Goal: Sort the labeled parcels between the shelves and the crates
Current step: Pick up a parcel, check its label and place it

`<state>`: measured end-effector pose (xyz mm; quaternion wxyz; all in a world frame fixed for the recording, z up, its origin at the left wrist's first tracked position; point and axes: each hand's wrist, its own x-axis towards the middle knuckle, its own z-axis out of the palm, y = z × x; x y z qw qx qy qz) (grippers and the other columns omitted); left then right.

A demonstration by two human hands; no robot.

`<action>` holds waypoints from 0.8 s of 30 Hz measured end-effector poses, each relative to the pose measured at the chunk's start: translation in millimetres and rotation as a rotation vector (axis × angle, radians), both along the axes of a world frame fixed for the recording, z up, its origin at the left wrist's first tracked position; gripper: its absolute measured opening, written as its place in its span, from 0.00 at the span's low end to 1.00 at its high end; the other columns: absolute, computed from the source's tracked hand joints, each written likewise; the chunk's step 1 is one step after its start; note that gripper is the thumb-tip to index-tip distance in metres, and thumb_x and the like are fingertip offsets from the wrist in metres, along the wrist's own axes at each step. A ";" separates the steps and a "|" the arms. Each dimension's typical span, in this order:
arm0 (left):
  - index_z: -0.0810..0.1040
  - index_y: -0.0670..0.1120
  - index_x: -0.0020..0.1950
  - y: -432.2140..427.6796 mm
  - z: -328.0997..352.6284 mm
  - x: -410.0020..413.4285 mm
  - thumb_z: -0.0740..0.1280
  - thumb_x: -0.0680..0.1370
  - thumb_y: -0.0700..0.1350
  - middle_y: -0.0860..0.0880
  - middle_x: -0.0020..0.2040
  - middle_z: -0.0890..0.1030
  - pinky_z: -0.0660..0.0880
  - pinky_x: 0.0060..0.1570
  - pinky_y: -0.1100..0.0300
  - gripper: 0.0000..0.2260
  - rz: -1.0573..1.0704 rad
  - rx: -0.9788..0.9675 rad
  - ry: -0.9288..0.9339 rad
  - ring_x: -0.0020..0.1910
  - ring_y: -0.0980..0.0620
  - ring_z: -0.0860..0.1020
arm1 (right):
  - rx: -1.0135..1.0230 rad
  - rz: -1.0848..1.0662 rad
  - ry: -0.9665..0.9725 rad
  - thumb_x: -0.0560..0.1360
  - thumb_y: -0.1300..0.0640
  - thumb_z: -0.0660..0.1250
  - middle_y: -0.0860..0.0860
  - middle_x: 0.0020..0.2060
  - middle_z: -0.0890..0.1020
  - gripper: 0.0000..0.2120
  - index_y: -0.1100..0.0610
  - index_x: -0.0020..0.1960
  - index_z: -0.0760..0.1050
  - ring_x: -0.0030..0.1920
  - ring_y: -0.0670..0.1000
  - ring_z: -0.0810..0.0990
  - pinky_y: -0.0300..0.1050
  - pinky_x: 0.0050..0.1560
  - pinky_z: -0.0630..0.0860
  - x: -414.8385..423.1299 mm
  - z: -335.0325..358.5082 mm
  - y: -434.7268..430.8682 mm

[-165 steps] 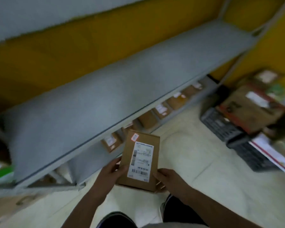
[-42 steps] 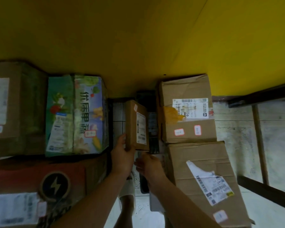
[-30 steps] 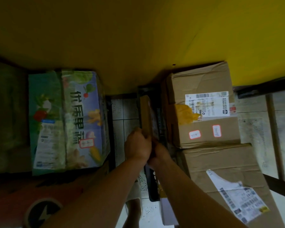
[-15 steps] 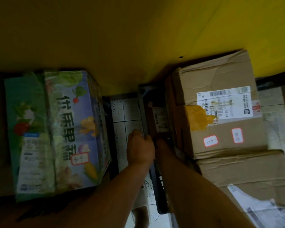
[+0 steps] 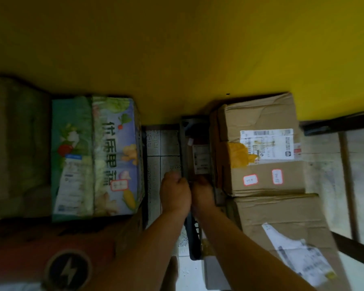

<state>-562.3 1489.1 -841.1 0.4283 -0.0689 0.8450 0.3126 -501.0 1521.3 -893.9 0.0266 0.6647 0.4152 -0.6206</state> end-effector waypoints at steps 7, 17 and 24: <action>0.79 0.51 0.51 -50.6 109.6 33.2 0.64 0.80 0.40 0.50 0.50 0.82 0.79 0.51 0.49 0.06 0.300 0.164 -0.034 0.49 0.47 0.81 | -0.058 0.100 0.212 0.82 0.54 0.62 0.49 0.52 0.85 0.09 0.51 0.60 0.79 0.52 0.49 0.84 0.46 0.53 0.80 50.4 142.7 -13.8; 0.80 0.37 0.56 -173.6 301.6 119.5 0.63 0.80 0.33 0.44 0.50 0.86 0.77 0.50 0.53 0.08 0.665 0.473 0.040 0.48 0.47 0.85 | -0.074 0.595 0.412 0.83 0.61 0.60 0.52 0.51 0.86 0.11 0.56 0.58 0.80 0.53 0.53 0.85 0.47 0.56 0.81 134.1 353.2 -51.7; 0.80 0.38 0.57 -337.4 418.1 238.3 0.62 0.81 0.33 0.41 0.54 0.86 0.79 0.53 0.49 0.09 1.117 0.537 0.224 0.53 0.41 0.85 | -0.230 1.102 0.488 0.83 0.63 0.58 0.59 0.50 0.86 0.11 0.62 0.58 0.79 0.48 0.56 0.84 0.47 0.50 0.79 159.0 460.0 -174.7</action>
